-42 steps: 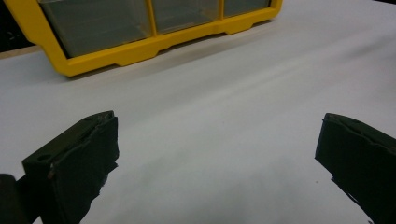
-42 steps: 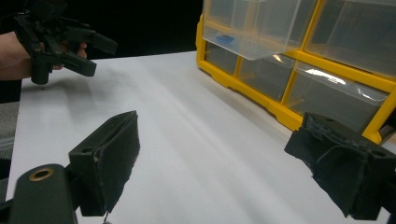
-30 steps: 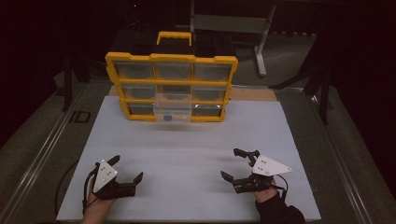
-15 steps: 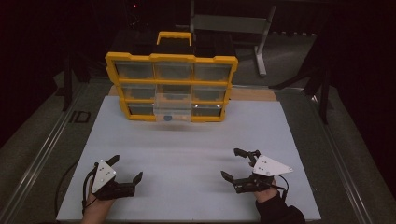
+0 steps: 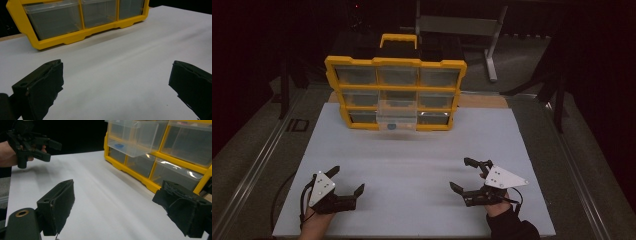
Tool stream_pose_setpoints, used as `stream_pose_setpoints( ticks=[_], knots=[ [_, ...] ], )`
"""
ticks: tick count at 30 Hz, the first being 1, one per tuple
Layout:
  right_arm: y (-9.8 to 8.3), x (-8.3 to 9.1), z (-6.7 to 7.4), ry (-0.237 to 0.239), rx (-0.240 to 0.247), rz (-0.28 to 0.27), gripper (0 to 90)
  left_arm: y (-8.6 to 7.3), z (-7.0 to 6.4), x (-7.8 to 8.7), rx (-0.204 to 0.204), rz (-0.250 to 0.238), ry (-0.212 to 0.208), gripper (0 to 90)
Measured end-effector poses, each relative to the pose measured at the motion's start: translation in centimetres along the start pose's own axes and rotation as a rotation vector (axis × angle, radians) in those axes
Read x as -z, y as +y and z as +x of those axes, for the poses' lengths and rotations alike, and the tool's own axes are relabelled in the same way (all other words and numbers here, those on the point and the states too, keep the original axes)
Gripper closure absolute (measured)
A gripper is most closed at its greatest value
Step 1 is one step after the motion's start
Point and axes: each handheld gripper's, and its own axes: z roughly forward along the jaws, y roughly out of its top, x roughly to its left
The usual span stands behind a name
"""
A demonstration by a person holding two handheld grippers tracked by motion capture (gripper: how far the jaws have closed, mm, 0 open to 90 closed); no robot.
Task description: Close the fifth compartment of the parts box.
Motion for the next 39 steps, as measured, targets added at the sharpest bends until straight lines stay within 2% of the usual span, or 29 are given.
stream_pose_setpoints(
  ticks=[11, 19, 23, 26, 28, 32, 37, 39],
  knots=[
    [2.0, 0.8, 0.5, -0.011, -0.009, -0.042, 11.6, 0.0, 0.0, 0.0, 0.005, -0.004, -0.001, 0.0],
    [4.7, 0.8, 1.3, -0.014, 0.045, -0.041, 11.6, 0.1, 0.0, 0.0, 0.008, -0.006, -0.006, 0.0],
    [5.9, 0.7, 1.6, -0.001, 0.053, -0.033, 10.7, 0.1, 0.0, 0.0, 0.007, -0.009, -0.009, 0.0],
    [6.7, 0.4, 1.8, -0.012, 0.060, -0.034, 9.9, 0.1, 0.0, 0.0, 0.004, -0.014, -0.007, 0.0],
    [7.2, 0.2, 1.9, -0.006, 0.048, -0.035, 9.1, 0.1, 0.0, 0.1, 0.004, -0.014, -0.004, 0.0],
    [7.9, -0.3, 2.3, -0.028, 0.047, -0.037, 9.1, 0.1, 0.0, 0.1, 0.009, -0.015, -0.002, 0.0],
    [8.1, -1.1, 2.7, -0.047, 0.047, -0.035, 8.4, 0.2, 0.0, 0.1, 0.005, -0.018, -0.001, 0.0],
    [8.0, -1.8, 3.0, -0.035, 0.042, -0.031, 8.4, 0.2, 0.0, 0.1, 0.003, -0.018, -0.003, 0.0]
  ],
)
